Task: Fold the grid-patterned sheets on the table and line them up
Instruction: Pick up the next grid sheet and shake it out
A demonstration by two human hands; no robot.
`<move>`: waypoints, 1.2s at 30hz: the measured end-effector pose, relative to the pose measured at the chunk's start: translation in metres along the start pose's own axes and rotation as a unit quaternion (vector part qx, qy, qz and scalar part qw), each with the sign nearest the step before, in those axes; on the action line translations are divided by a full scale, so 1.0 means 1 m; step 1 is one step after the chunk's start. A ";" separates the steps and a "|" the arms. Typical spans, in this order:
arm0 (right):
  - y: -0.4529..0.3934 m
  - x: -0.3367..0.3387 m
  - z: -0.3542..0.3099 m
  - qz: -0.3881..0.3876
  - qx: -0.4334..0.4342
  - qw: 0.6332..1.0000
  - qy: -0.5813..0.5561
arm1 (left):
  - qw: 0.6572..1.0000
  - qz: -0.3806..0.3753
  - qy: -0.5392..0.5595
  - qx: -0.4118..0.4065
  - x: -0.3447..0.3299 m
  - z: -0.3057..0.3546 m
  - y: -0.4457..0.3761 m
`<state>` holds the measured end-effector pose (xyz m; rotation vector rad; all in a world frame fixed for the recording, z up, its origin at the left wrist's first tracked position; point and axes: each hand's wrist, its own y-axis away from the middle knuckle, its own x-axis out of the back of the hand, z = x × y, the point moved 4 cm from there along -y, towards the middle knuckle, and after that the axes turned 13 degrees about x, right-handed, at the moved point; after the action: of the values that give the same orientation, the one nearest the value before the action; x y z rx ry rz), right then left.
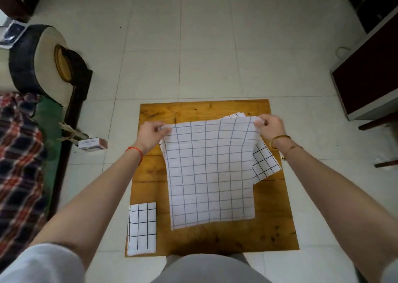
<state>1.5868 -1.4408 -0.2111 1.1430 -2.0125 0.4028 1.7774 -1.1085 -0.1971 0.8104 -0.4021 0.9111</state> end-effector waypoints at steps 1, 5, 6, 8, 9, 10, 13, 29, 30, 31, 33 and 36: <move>0.003 -0.002 0.001 -0.010 0.006 1.000 0.002 | 1.000 -0.006 -0.003 0.009 -0.003 -0.006 0.000; 0.018 -0.007 0.006 -0.045 0.032 0.998 0.022 | 0.999 -0.022 0.021 0.030 -0.017 -0.022 0.010; 0.022 -0.009 0.008 -0.056 0.036 0.997 0.028 | 0.999 -0.026 0.029 0.033 -0.021 -0.026 0.014; 0.033 -0.015 0.017 -0.078 0.039 0.996 0.030 | 0.998 -0.031 0.034 0.043 -0.029 -0.036 0.022; 0.039 -0.019 0.022 -0.091 0.036 0.995 0.030 | 0.998 -0.034 0.033 0.049 -0.032 -0.041 0.027; 0.044 -0.024 0.030 -0.106 0.032 0.993 0.029 | 0.997 -0.035 0.030 0.056 -0.037 -0.048 0.030; 0.066 -0.041 0.045 -0.148 0.029 0.988 0.021 | 0.997 -0.046 0.025 0.059 -0.052 -0.069 0.044; 0.145 -0.142 0.115 -0.229 -0.004 0.969 0.091 | 0.991 -0.049 -0.096 0.079 -0.177 -0.196 0.084; 0.144 -0.149 0.119 -0.232 -0.001 0.968 0.097 | 0.990 -0.048 -0.100 0.082 -0.183 -0.201 0.083; 0.145 -0.155 0.123 -0.239 -0.002 0.965 0.105 | 0.989 -0.051 -0.107 0.084 -0.187 -0.207 0.081; 0.147 -0.167 0.130 -0.259 0.003 0.958 0.125 | 0.988 -0.050 -0.125 0.079 -0.195 -0.214 0.078; 0.146 -0.176 0.133 -0.242 0.026 0.957 0.158 | 0.989 -0.034 -0.118 0.080 -0.201 -0.213 0.073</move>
<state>1.4561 -1.3373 -0.4158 1.4521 -1.3977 0.3582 1.5989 -1.0280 -0.4268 1.0786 -0.5092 0.7928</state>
